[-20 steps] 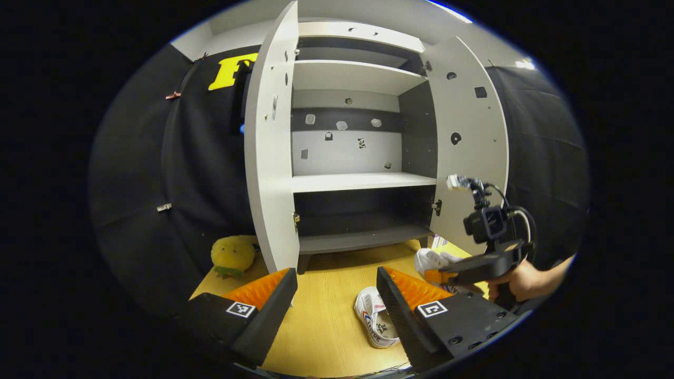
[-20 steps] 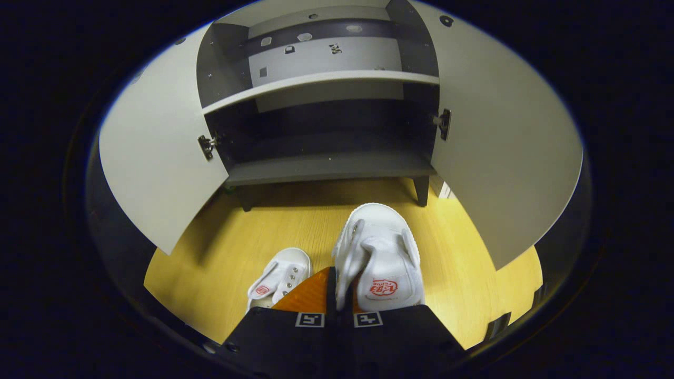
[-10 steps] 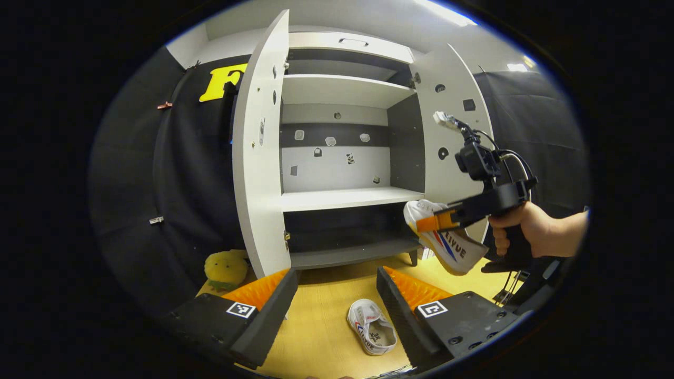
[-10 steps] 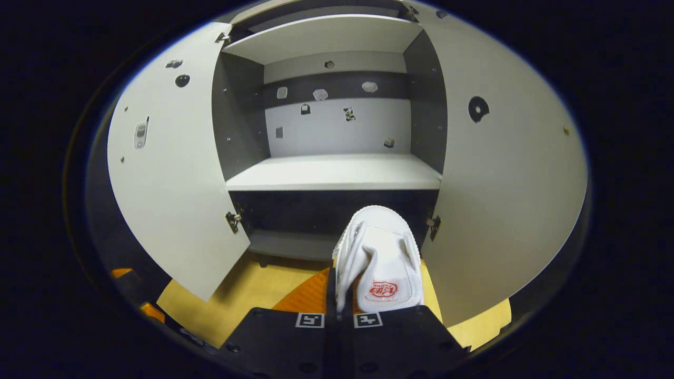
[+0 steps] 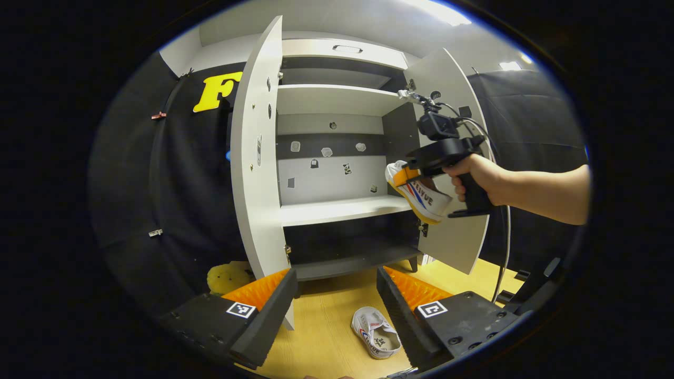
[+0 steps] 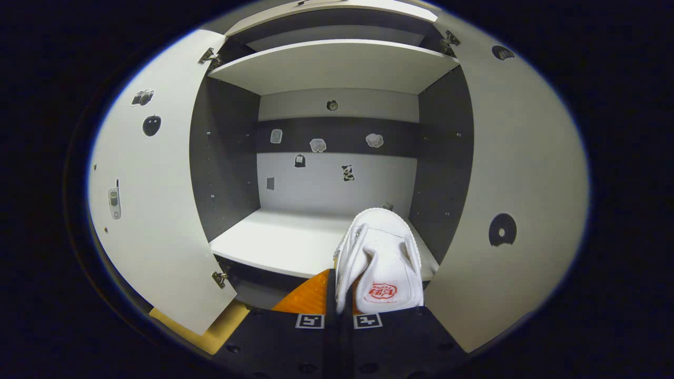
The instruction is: Grab one shoe with the right hand and put it into the shoe cabinet, grab the other shoe with the left hand and put it into the shoe cabinet; then close the right door with the right hand and the left door with the left hand.
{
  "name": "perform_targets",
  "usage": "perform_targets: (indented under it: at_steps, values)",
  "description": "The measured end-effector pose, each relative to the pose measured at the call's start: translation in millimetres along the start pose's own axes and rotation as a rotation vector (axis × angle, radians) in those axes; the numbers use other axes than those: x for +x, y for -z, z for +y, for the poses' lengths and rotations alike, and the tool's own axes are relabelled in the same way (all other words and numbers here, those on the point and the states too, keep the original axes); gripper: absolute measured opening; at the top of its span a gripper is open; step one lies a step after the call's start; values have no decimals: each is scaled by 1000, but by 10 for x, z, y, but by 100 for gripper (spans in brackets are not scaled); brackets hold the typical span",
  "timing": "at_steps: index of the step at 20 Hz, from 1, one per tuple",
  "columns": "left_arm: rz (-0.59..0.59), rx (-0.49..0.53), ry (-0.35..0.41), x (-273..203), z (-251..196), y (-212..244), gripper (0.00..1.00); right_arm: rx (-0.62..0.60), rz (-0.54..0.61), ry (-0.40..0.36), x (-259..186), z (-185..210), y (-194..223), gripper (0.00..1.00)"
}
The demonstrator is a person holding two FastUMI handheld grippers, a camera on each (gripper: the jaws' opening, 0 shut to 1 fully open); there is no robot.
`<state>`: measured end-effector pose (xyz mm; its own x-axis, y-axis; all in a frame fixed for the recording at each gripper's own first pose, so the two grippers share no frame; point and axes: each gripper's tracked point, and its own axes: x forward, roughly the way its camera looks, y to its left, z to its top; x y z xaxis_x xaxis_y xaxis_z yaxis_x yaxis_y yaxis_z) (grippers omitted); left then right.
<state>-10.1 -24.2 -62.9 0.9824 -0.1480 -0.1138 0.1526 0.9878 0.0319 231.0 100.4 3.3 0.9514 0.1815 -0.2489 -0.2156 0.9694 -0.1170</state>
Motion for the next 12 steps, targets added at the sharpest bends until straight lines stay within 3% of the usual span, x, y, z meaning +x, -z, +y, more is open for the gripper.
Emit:
perform_targets:
  at_steps: [5,12]
  values:
    - [-1,-82,-48,40,22,-87,95,-74,7,-1,582,-72,-263,5]
    - [7,-90,-179,84,226,-173,95,-143,112,-20,1506,-109,-244,5]
